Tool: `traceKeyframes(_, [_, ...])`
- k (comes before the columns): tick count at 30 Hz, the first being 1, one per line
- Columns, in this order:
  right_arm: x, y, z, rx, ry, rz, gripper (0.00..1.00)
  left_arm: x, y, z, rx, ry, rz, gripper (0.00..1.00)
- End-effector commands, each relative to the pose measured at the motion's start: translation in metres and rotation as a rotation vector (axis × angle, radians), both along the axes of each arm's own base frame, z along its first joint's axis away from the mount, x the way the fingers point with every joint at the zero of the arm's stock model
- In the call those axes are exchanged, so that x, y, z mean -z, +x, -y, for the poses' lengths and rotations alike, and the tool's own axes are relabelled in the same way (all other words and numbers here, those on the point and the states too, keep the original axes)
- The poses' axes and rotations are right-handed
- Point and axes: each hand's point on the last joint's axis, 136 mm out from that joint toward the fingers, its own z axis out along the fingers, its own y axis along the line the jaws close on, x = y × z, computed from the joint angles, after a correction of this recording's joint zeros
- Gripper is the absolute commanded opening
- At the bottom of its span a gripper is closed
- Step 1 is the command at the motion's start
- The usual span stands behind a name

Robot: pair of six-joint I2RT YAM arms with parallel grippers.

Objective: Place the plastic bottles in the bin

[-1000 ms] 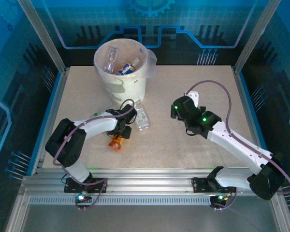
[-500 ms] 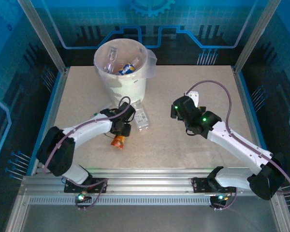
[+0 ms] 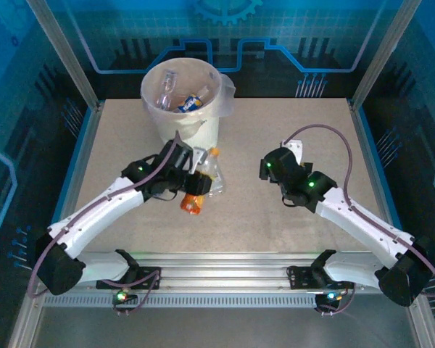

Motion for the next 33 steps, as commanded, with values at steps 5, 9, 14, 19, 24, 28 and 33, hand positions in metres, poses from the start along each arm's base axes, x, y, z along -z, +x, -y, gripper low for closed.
traceKeyframes(5, [-0.009,-0.001,0.014,0.059,0.011,0.045,1.0,-0.144,0.049,0.022,0.091,-0.082,0.447,0.41])
traceKeyframes(9, [-0.011,-0.004,0.016,0.062,0.019,0.054,1.0,-0.19,0.084,0.011,0.04,-0.078,0.593,0.41])
traceKeyframes(14, [-0.01,-0.006,0.017,0.061,0.024,0.05,1.0,-0.234,0.131,-0.014,-0.032,-0.071,0.735,0.41])
traceKeyframes(19, [-0.01,-0.008,0.018,0.065,0.031,0.047,1.0,-0.254,0.181,-0.042,-0.095,-0.007,0.811,0.41])
traceKeyframes(24, [-0.008,-0.009,0.017,0.062,0.033,0.038,1.0,-0.251,0.22,-0.066,-0.144,0.054,0.815,0.41])
traceKeyframes(28, [-0.007,-0.009,0.018,0.066,0.029,0.033,1.0,-0.228,0.245,-0.083,-0.167,0.1,0.753,0.41])
traceKeyframes(33, [-0.009,-0.009,0.017,0.066,0.035,0.031,1.0,-0.197,0.265,-0.1,-0.181,0.144,0.679,0.41])
